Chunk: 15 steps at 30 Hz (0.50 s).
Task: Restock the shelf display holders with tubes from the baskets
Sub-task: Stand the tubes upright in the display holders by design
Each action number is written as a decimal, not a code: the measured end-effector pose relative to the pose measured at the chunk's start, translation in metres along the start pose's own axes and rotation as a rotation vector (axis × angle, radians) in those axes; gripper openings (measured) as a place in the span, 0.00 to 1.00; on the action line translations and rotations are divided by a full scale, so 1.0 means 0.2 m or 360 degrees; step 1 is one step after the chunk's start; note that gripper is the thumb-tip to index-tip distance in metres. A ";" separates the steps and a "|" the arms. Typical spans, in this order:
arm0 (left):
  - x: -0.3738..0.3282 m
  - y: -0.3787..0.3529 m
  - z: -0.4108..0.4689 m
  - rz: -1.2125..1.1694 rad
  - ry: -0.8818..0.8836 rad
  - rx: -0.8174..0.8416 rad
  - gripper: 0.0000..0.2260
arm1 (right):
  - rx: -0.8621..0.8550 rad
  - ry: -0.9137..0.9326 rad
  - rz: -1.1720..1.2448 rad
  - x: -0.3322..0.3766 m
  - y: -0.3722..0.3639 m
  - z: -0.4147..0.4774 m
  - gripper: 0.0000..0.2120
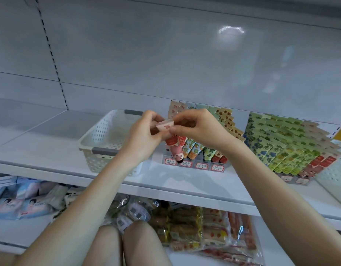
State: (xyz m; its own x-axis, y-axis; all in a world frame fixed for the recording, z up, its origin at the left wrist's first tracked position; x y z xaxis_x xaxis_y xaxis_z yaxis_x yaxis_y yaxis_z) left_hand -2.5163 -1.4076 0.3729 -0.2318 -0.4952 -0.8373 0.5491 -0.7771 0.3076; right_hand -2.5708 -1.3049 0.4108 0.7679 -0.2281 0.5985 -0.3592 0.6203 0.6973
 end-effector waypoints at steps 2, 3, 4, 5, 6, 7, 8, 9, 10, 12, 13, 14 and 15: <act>0.02 0.00 0.00 0.0053 0.0020 -0.0074 0.15 | -0.0005 0.0005 -0.0114 0.00 0.00 0.00 0.08; 0.03 0.00 -0.01 0.0061 0.0007 -0.0117 0.16 | -0.0015 -0.0004 -0.0174 -0.02 0.00 0.01 0.06; 0.04 -0.01 -0.03 0.0064 -0.0010 -0.0154 0.16 | -0.0052 -0.0028 -0.0236 -0.04 0.00 0.01 0.06; 0.05 -0.03 -0.06 0.0092 -0.0038 -0.0168 0.16 | -0.0118 -0.0076 -0.0285 -0.07 0.02 0.01 0.06; 0.09 -0.06 -0.10 0.0178 -0.0061 -0.0143 0.15 | -0.0204 -0.0141 -0.0298 -0.10 0.04 0.01 0.07; 0.13 -0.11 -0.15 0.0300 -0.0078 -0.0092 0.14 | -0.0286 -0.0207 -0.0290 -0.14 0.06 0.01 0.07; 0.21 -0.17 -0.18 0.0426 -0.0076 -0.0026 0.13 | -0.0349 -0.0257 -0.0282 -0.17 0.07 0.01 0.07; 0.29 -0.22 -0.22 0.0546 -0.0047 0.0054 0.13 | -0.0389 -0.0287 -0.0283 -0.18 0.07 0.01 0.06; 0.39 -0.27 -0.24 0.0663 0.0001 0.0130 0.14 | -0.0410 -0.0304 -0.0293 -0.20 0.06 0.01 0.05; 0.53 -0.33 -0.26 0.0899 0.0026 0.0244 0.13 | -0.0419 -0.0310 -0.0328 -0.21 0.02 0.02 0.05; 0.57 -0.35 -0.26 0.1004 0.0006 0.0279 0.12 | -0.0414 -0.0308 -0.0343 -0.21 0.00 0.03 0.06; 0.59 -0.36 -0.26 0.1084 -0.0040 0.0295 0.10 | -0.0407 -0.0302 -0.0353 -0.22 -0.02 0.03 0.06; 0.60 -0.37 -0.26 0.1125 -0.0100 0.0267 0.08 | -0.0394 -0.0296 -0.0362 -0.22 -0.04 0.04 0.06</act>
State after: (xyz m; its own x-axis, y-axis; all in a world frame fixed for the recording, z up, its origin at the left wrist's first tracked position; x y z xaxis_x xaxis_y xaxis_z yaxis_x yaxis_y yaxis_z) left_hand -2.5424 -1.3891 0.2263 0.0842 -0.9183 -0.3867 0.4555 -0.3097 0.8346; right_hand -2.6065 -1.3059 0.3812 0.6957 -0.4991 0.5166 -0.0344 0.6952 0.7179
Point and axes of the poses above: each hand's wrist, its own z-axis towards the middle knuckle, its own y-axis out of the back of the hand, x = y × z, the point moved 10 cm from there along z, towards the middle knuckle
